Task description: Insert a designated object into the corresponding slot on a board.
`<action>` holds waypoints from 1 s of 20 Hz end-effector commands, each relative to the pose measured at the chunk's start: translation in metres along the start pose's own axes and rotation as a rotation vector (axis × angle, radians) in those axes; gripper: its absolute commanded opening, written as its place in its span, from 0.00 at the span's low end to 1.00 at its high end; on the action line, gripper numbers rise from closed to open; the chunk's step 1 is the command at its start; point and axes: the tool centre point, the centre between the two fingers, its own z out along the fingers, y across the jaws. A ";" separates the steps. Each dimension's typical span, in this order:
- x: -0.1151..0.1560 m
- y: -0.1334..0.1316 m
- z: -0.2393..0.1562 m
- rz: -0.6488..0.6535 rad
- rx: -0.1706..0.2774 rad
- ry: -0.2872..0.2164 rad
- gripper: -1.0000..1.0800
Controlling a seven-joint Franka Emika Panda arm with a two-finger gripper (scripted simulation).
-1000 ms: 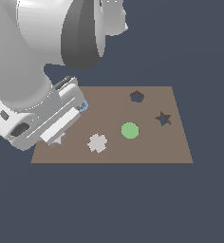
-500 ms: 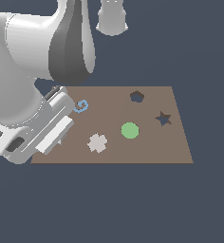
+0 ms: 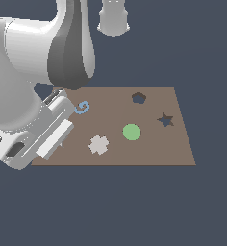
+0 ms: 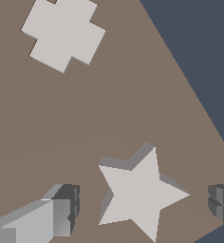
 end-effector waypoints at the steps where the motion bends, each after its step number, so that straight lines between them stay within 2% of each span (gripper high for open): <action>1: 0.000 0.000 0.005 0.000 0.001 0.000 0.96; 7: 0.000 0.000 0.019 -0.003 0.001 0.000 0.96; 8: 0.000 0.000 0.019 -0.003 0.001 0.000 0.00; 20: 0.000 0.000 0.016 -0.002 0.000 0.000 0.00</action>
